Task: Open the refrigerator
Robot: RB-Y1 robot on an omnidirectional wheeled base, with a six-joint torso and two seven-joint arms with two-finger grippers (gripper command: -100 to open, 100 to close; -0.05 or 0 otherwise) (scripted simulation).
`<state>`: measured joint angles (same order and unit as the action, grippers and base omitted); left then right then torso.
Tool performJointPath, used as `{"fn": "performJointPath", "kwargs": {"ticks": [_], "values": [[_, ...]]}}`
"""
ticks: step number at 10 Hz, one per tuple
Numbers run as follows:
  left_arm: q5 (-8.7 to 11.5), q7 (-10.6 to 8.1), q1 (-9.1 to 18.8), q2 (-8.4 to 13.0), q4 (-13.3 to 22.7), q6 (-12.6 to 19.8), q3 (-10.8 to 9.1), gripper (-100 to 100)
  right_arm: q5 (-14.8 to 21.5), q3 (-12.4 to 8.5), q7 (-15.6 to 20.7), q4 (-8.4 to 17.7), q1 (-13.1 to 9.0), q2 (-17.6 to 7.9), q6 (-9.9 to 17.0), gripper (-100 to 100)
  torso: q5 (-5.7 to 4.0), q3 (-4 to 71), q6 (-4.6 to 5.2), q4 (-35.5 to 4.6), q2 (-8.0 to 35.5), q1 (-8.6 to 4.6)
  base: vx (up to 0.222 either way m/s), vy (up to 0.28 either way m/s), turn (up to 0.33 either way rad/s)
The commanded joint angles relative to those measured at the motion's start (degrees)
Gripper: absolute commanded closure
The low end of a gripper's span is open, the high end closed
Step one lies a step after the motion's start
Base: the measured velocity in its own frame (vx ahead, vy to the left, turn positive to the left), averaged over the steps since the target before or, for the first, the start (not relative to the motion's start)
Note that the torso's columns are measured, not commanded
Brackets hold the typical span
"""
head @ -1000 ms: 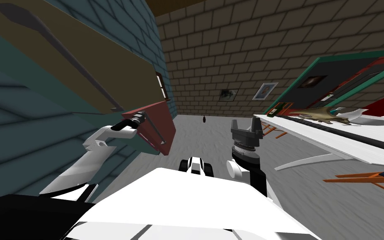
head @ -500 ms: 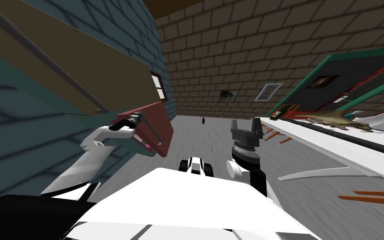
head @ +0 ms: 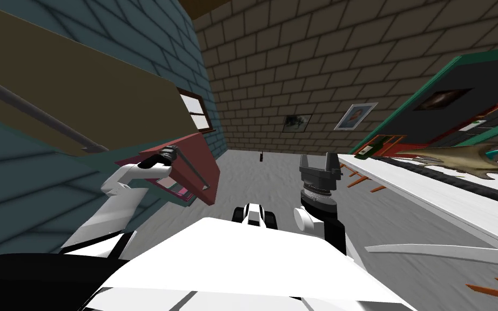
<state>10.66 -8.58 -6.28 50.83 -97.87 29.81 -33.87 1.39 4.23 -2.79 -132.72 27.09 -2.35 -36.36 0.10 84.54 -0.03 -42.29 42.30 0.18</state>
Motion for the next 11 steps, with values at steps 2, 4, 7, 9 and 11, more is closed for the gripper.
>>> {"fn": "performJointPath", "kwargs": {"ticks": [2, 4, 7, 9, 11], "values": [[-1.9, -0.16, 0.5, -0.6, 1.1, 1.2, -1.63, 100, 0.0, 0.0, 0.0, 0.0, 0.0, 0.0, 0.0, 0, 0.02, -0.1, 0.10, 0.0, 0.2, 0.36, 0.121, -0.147, 0.035], [-2.9, -0.30, 0.6, -0.9, 1.7, 1.6, -2.47, 100, 0.0, 0.0, 0.0, 0.0, 0.0, 0.0, 0.0, 0, 0.06, 0.0, -0.16, 0.0, 0.0, -0.11, 0.202, -0.208, 0.076], [-4.9, -0.57, 0.9, -1.4, 2.7, 2.3, -4.17, 100, 0.0, 0.0, 0.0, 0.0, 0.0, 0.0, 0.0, 0, -0.11, 0.3, 0.17, 0.1, -0.4, -0.27, 0.217, -0.207, 0.060], [-6.9, -0.84, 1.2, -2.0, 3.7, 3.1, -5.86, 100, 0.0, 0.0, 0.0, 0.0, 0.0, 0.0, 0.0, 0, -0.10, 0.2, 0.19, 0.1, -0.3, 0.11, 0.228, -0.212, 0.053], [-7.9, -0.98, 1.3, -2.2, 4.2, 3.5, -6.71, 100, 0.0, 0.0, 0.0, 0.0, 0.0, 0.0, 0.0, 0, -0.07, 0.2, 0.23, 0.1, -0.3, 0.07, 0.210, -0.187, 0.044]]}}
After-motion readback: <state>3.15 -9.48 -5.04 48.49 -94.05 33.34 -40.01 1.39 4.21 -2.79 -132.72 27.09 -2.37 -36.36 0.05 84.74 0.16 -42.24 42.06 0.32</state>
